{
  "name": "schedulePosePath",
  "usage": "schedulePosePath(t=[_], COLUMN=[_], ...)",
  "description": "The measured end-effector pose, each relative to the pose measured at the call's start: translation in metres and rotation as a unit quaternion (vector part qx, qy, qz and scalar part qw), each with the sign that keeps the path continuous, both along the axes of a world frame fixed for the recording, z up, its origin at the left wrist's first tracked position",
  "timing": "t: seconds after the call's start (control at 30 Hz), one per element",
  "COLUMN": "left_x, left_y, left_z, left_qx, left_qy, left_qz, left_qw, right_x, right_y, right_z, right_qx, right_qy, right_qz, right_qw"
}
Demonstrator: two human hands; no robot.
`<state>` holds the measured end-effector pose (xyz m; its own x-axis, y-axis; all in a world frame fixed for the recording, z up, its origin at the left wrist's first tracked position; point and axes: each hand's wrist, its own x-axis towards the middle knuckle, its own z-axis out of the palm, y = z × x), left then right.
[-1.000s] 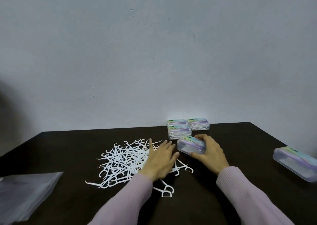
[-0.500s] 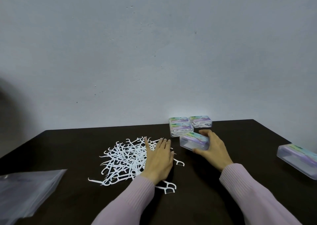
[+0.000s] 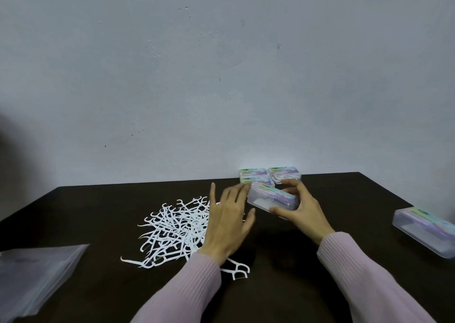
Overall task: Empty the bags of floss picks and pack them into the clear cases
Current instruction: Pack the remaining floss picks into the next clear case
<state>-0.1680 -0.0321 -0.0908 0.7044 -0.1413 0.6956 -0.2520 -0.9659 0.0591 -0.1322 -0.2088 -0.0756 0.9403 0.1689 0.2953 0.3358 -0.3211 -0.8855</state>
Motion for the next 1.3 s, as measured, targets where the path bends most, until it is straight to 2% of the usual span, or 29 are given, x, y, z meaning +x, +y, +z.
schedulePosePath(t=[0.07,0.2,0.5,0.9,1.03,1.2,1.3], left_x=[0.001,-0.002,-0.003,-0.004,-0.001,-0.002,-0.003], left_y=[0.001,-0.003,-0.008,-0.008,-0.001,0.001,0.003], left_z=[0.001,0.003,-0.003,0.000,-0.002,0.001,0.003], left_qx=[-0.021,0.017,0.010,-0.006,-0.039,-0.057,-0.077], left_qy=[-0.062,-0.079,-0.098,-0.133,-0.134,-0.117,-0.111], left_qz=[-0.023,-0.115,-0.134,-0.048,-0.015,0.023,0.031], left_qw=[0.998,0.990,0.986,0.990,0.990,0.991,0.990], right_x=[-0.001,-0.006,-0.012,-0.008,-0.009,-0.001,0.002], right_y=[0.001,0.004,0.003,0.003,0.004,-0.004,-0.008], right_z=[0.000,0.001,0.005,0.000,-0.001,-0.005,-0.007], right_qx=[0.012,0.002,-0.057,-0.070,-0.121,-0.136,-0.140], right_qy=[-0.014,-0.045,-0.080,-0.109,-0.130,-0.092,-0.024], right_qz=[0.001,0.027,0.024,0.011,0.001,-0.041,-0.047], right_qw=[1.000,0.999,0.995,0.992,0.984,0.986,0.989])
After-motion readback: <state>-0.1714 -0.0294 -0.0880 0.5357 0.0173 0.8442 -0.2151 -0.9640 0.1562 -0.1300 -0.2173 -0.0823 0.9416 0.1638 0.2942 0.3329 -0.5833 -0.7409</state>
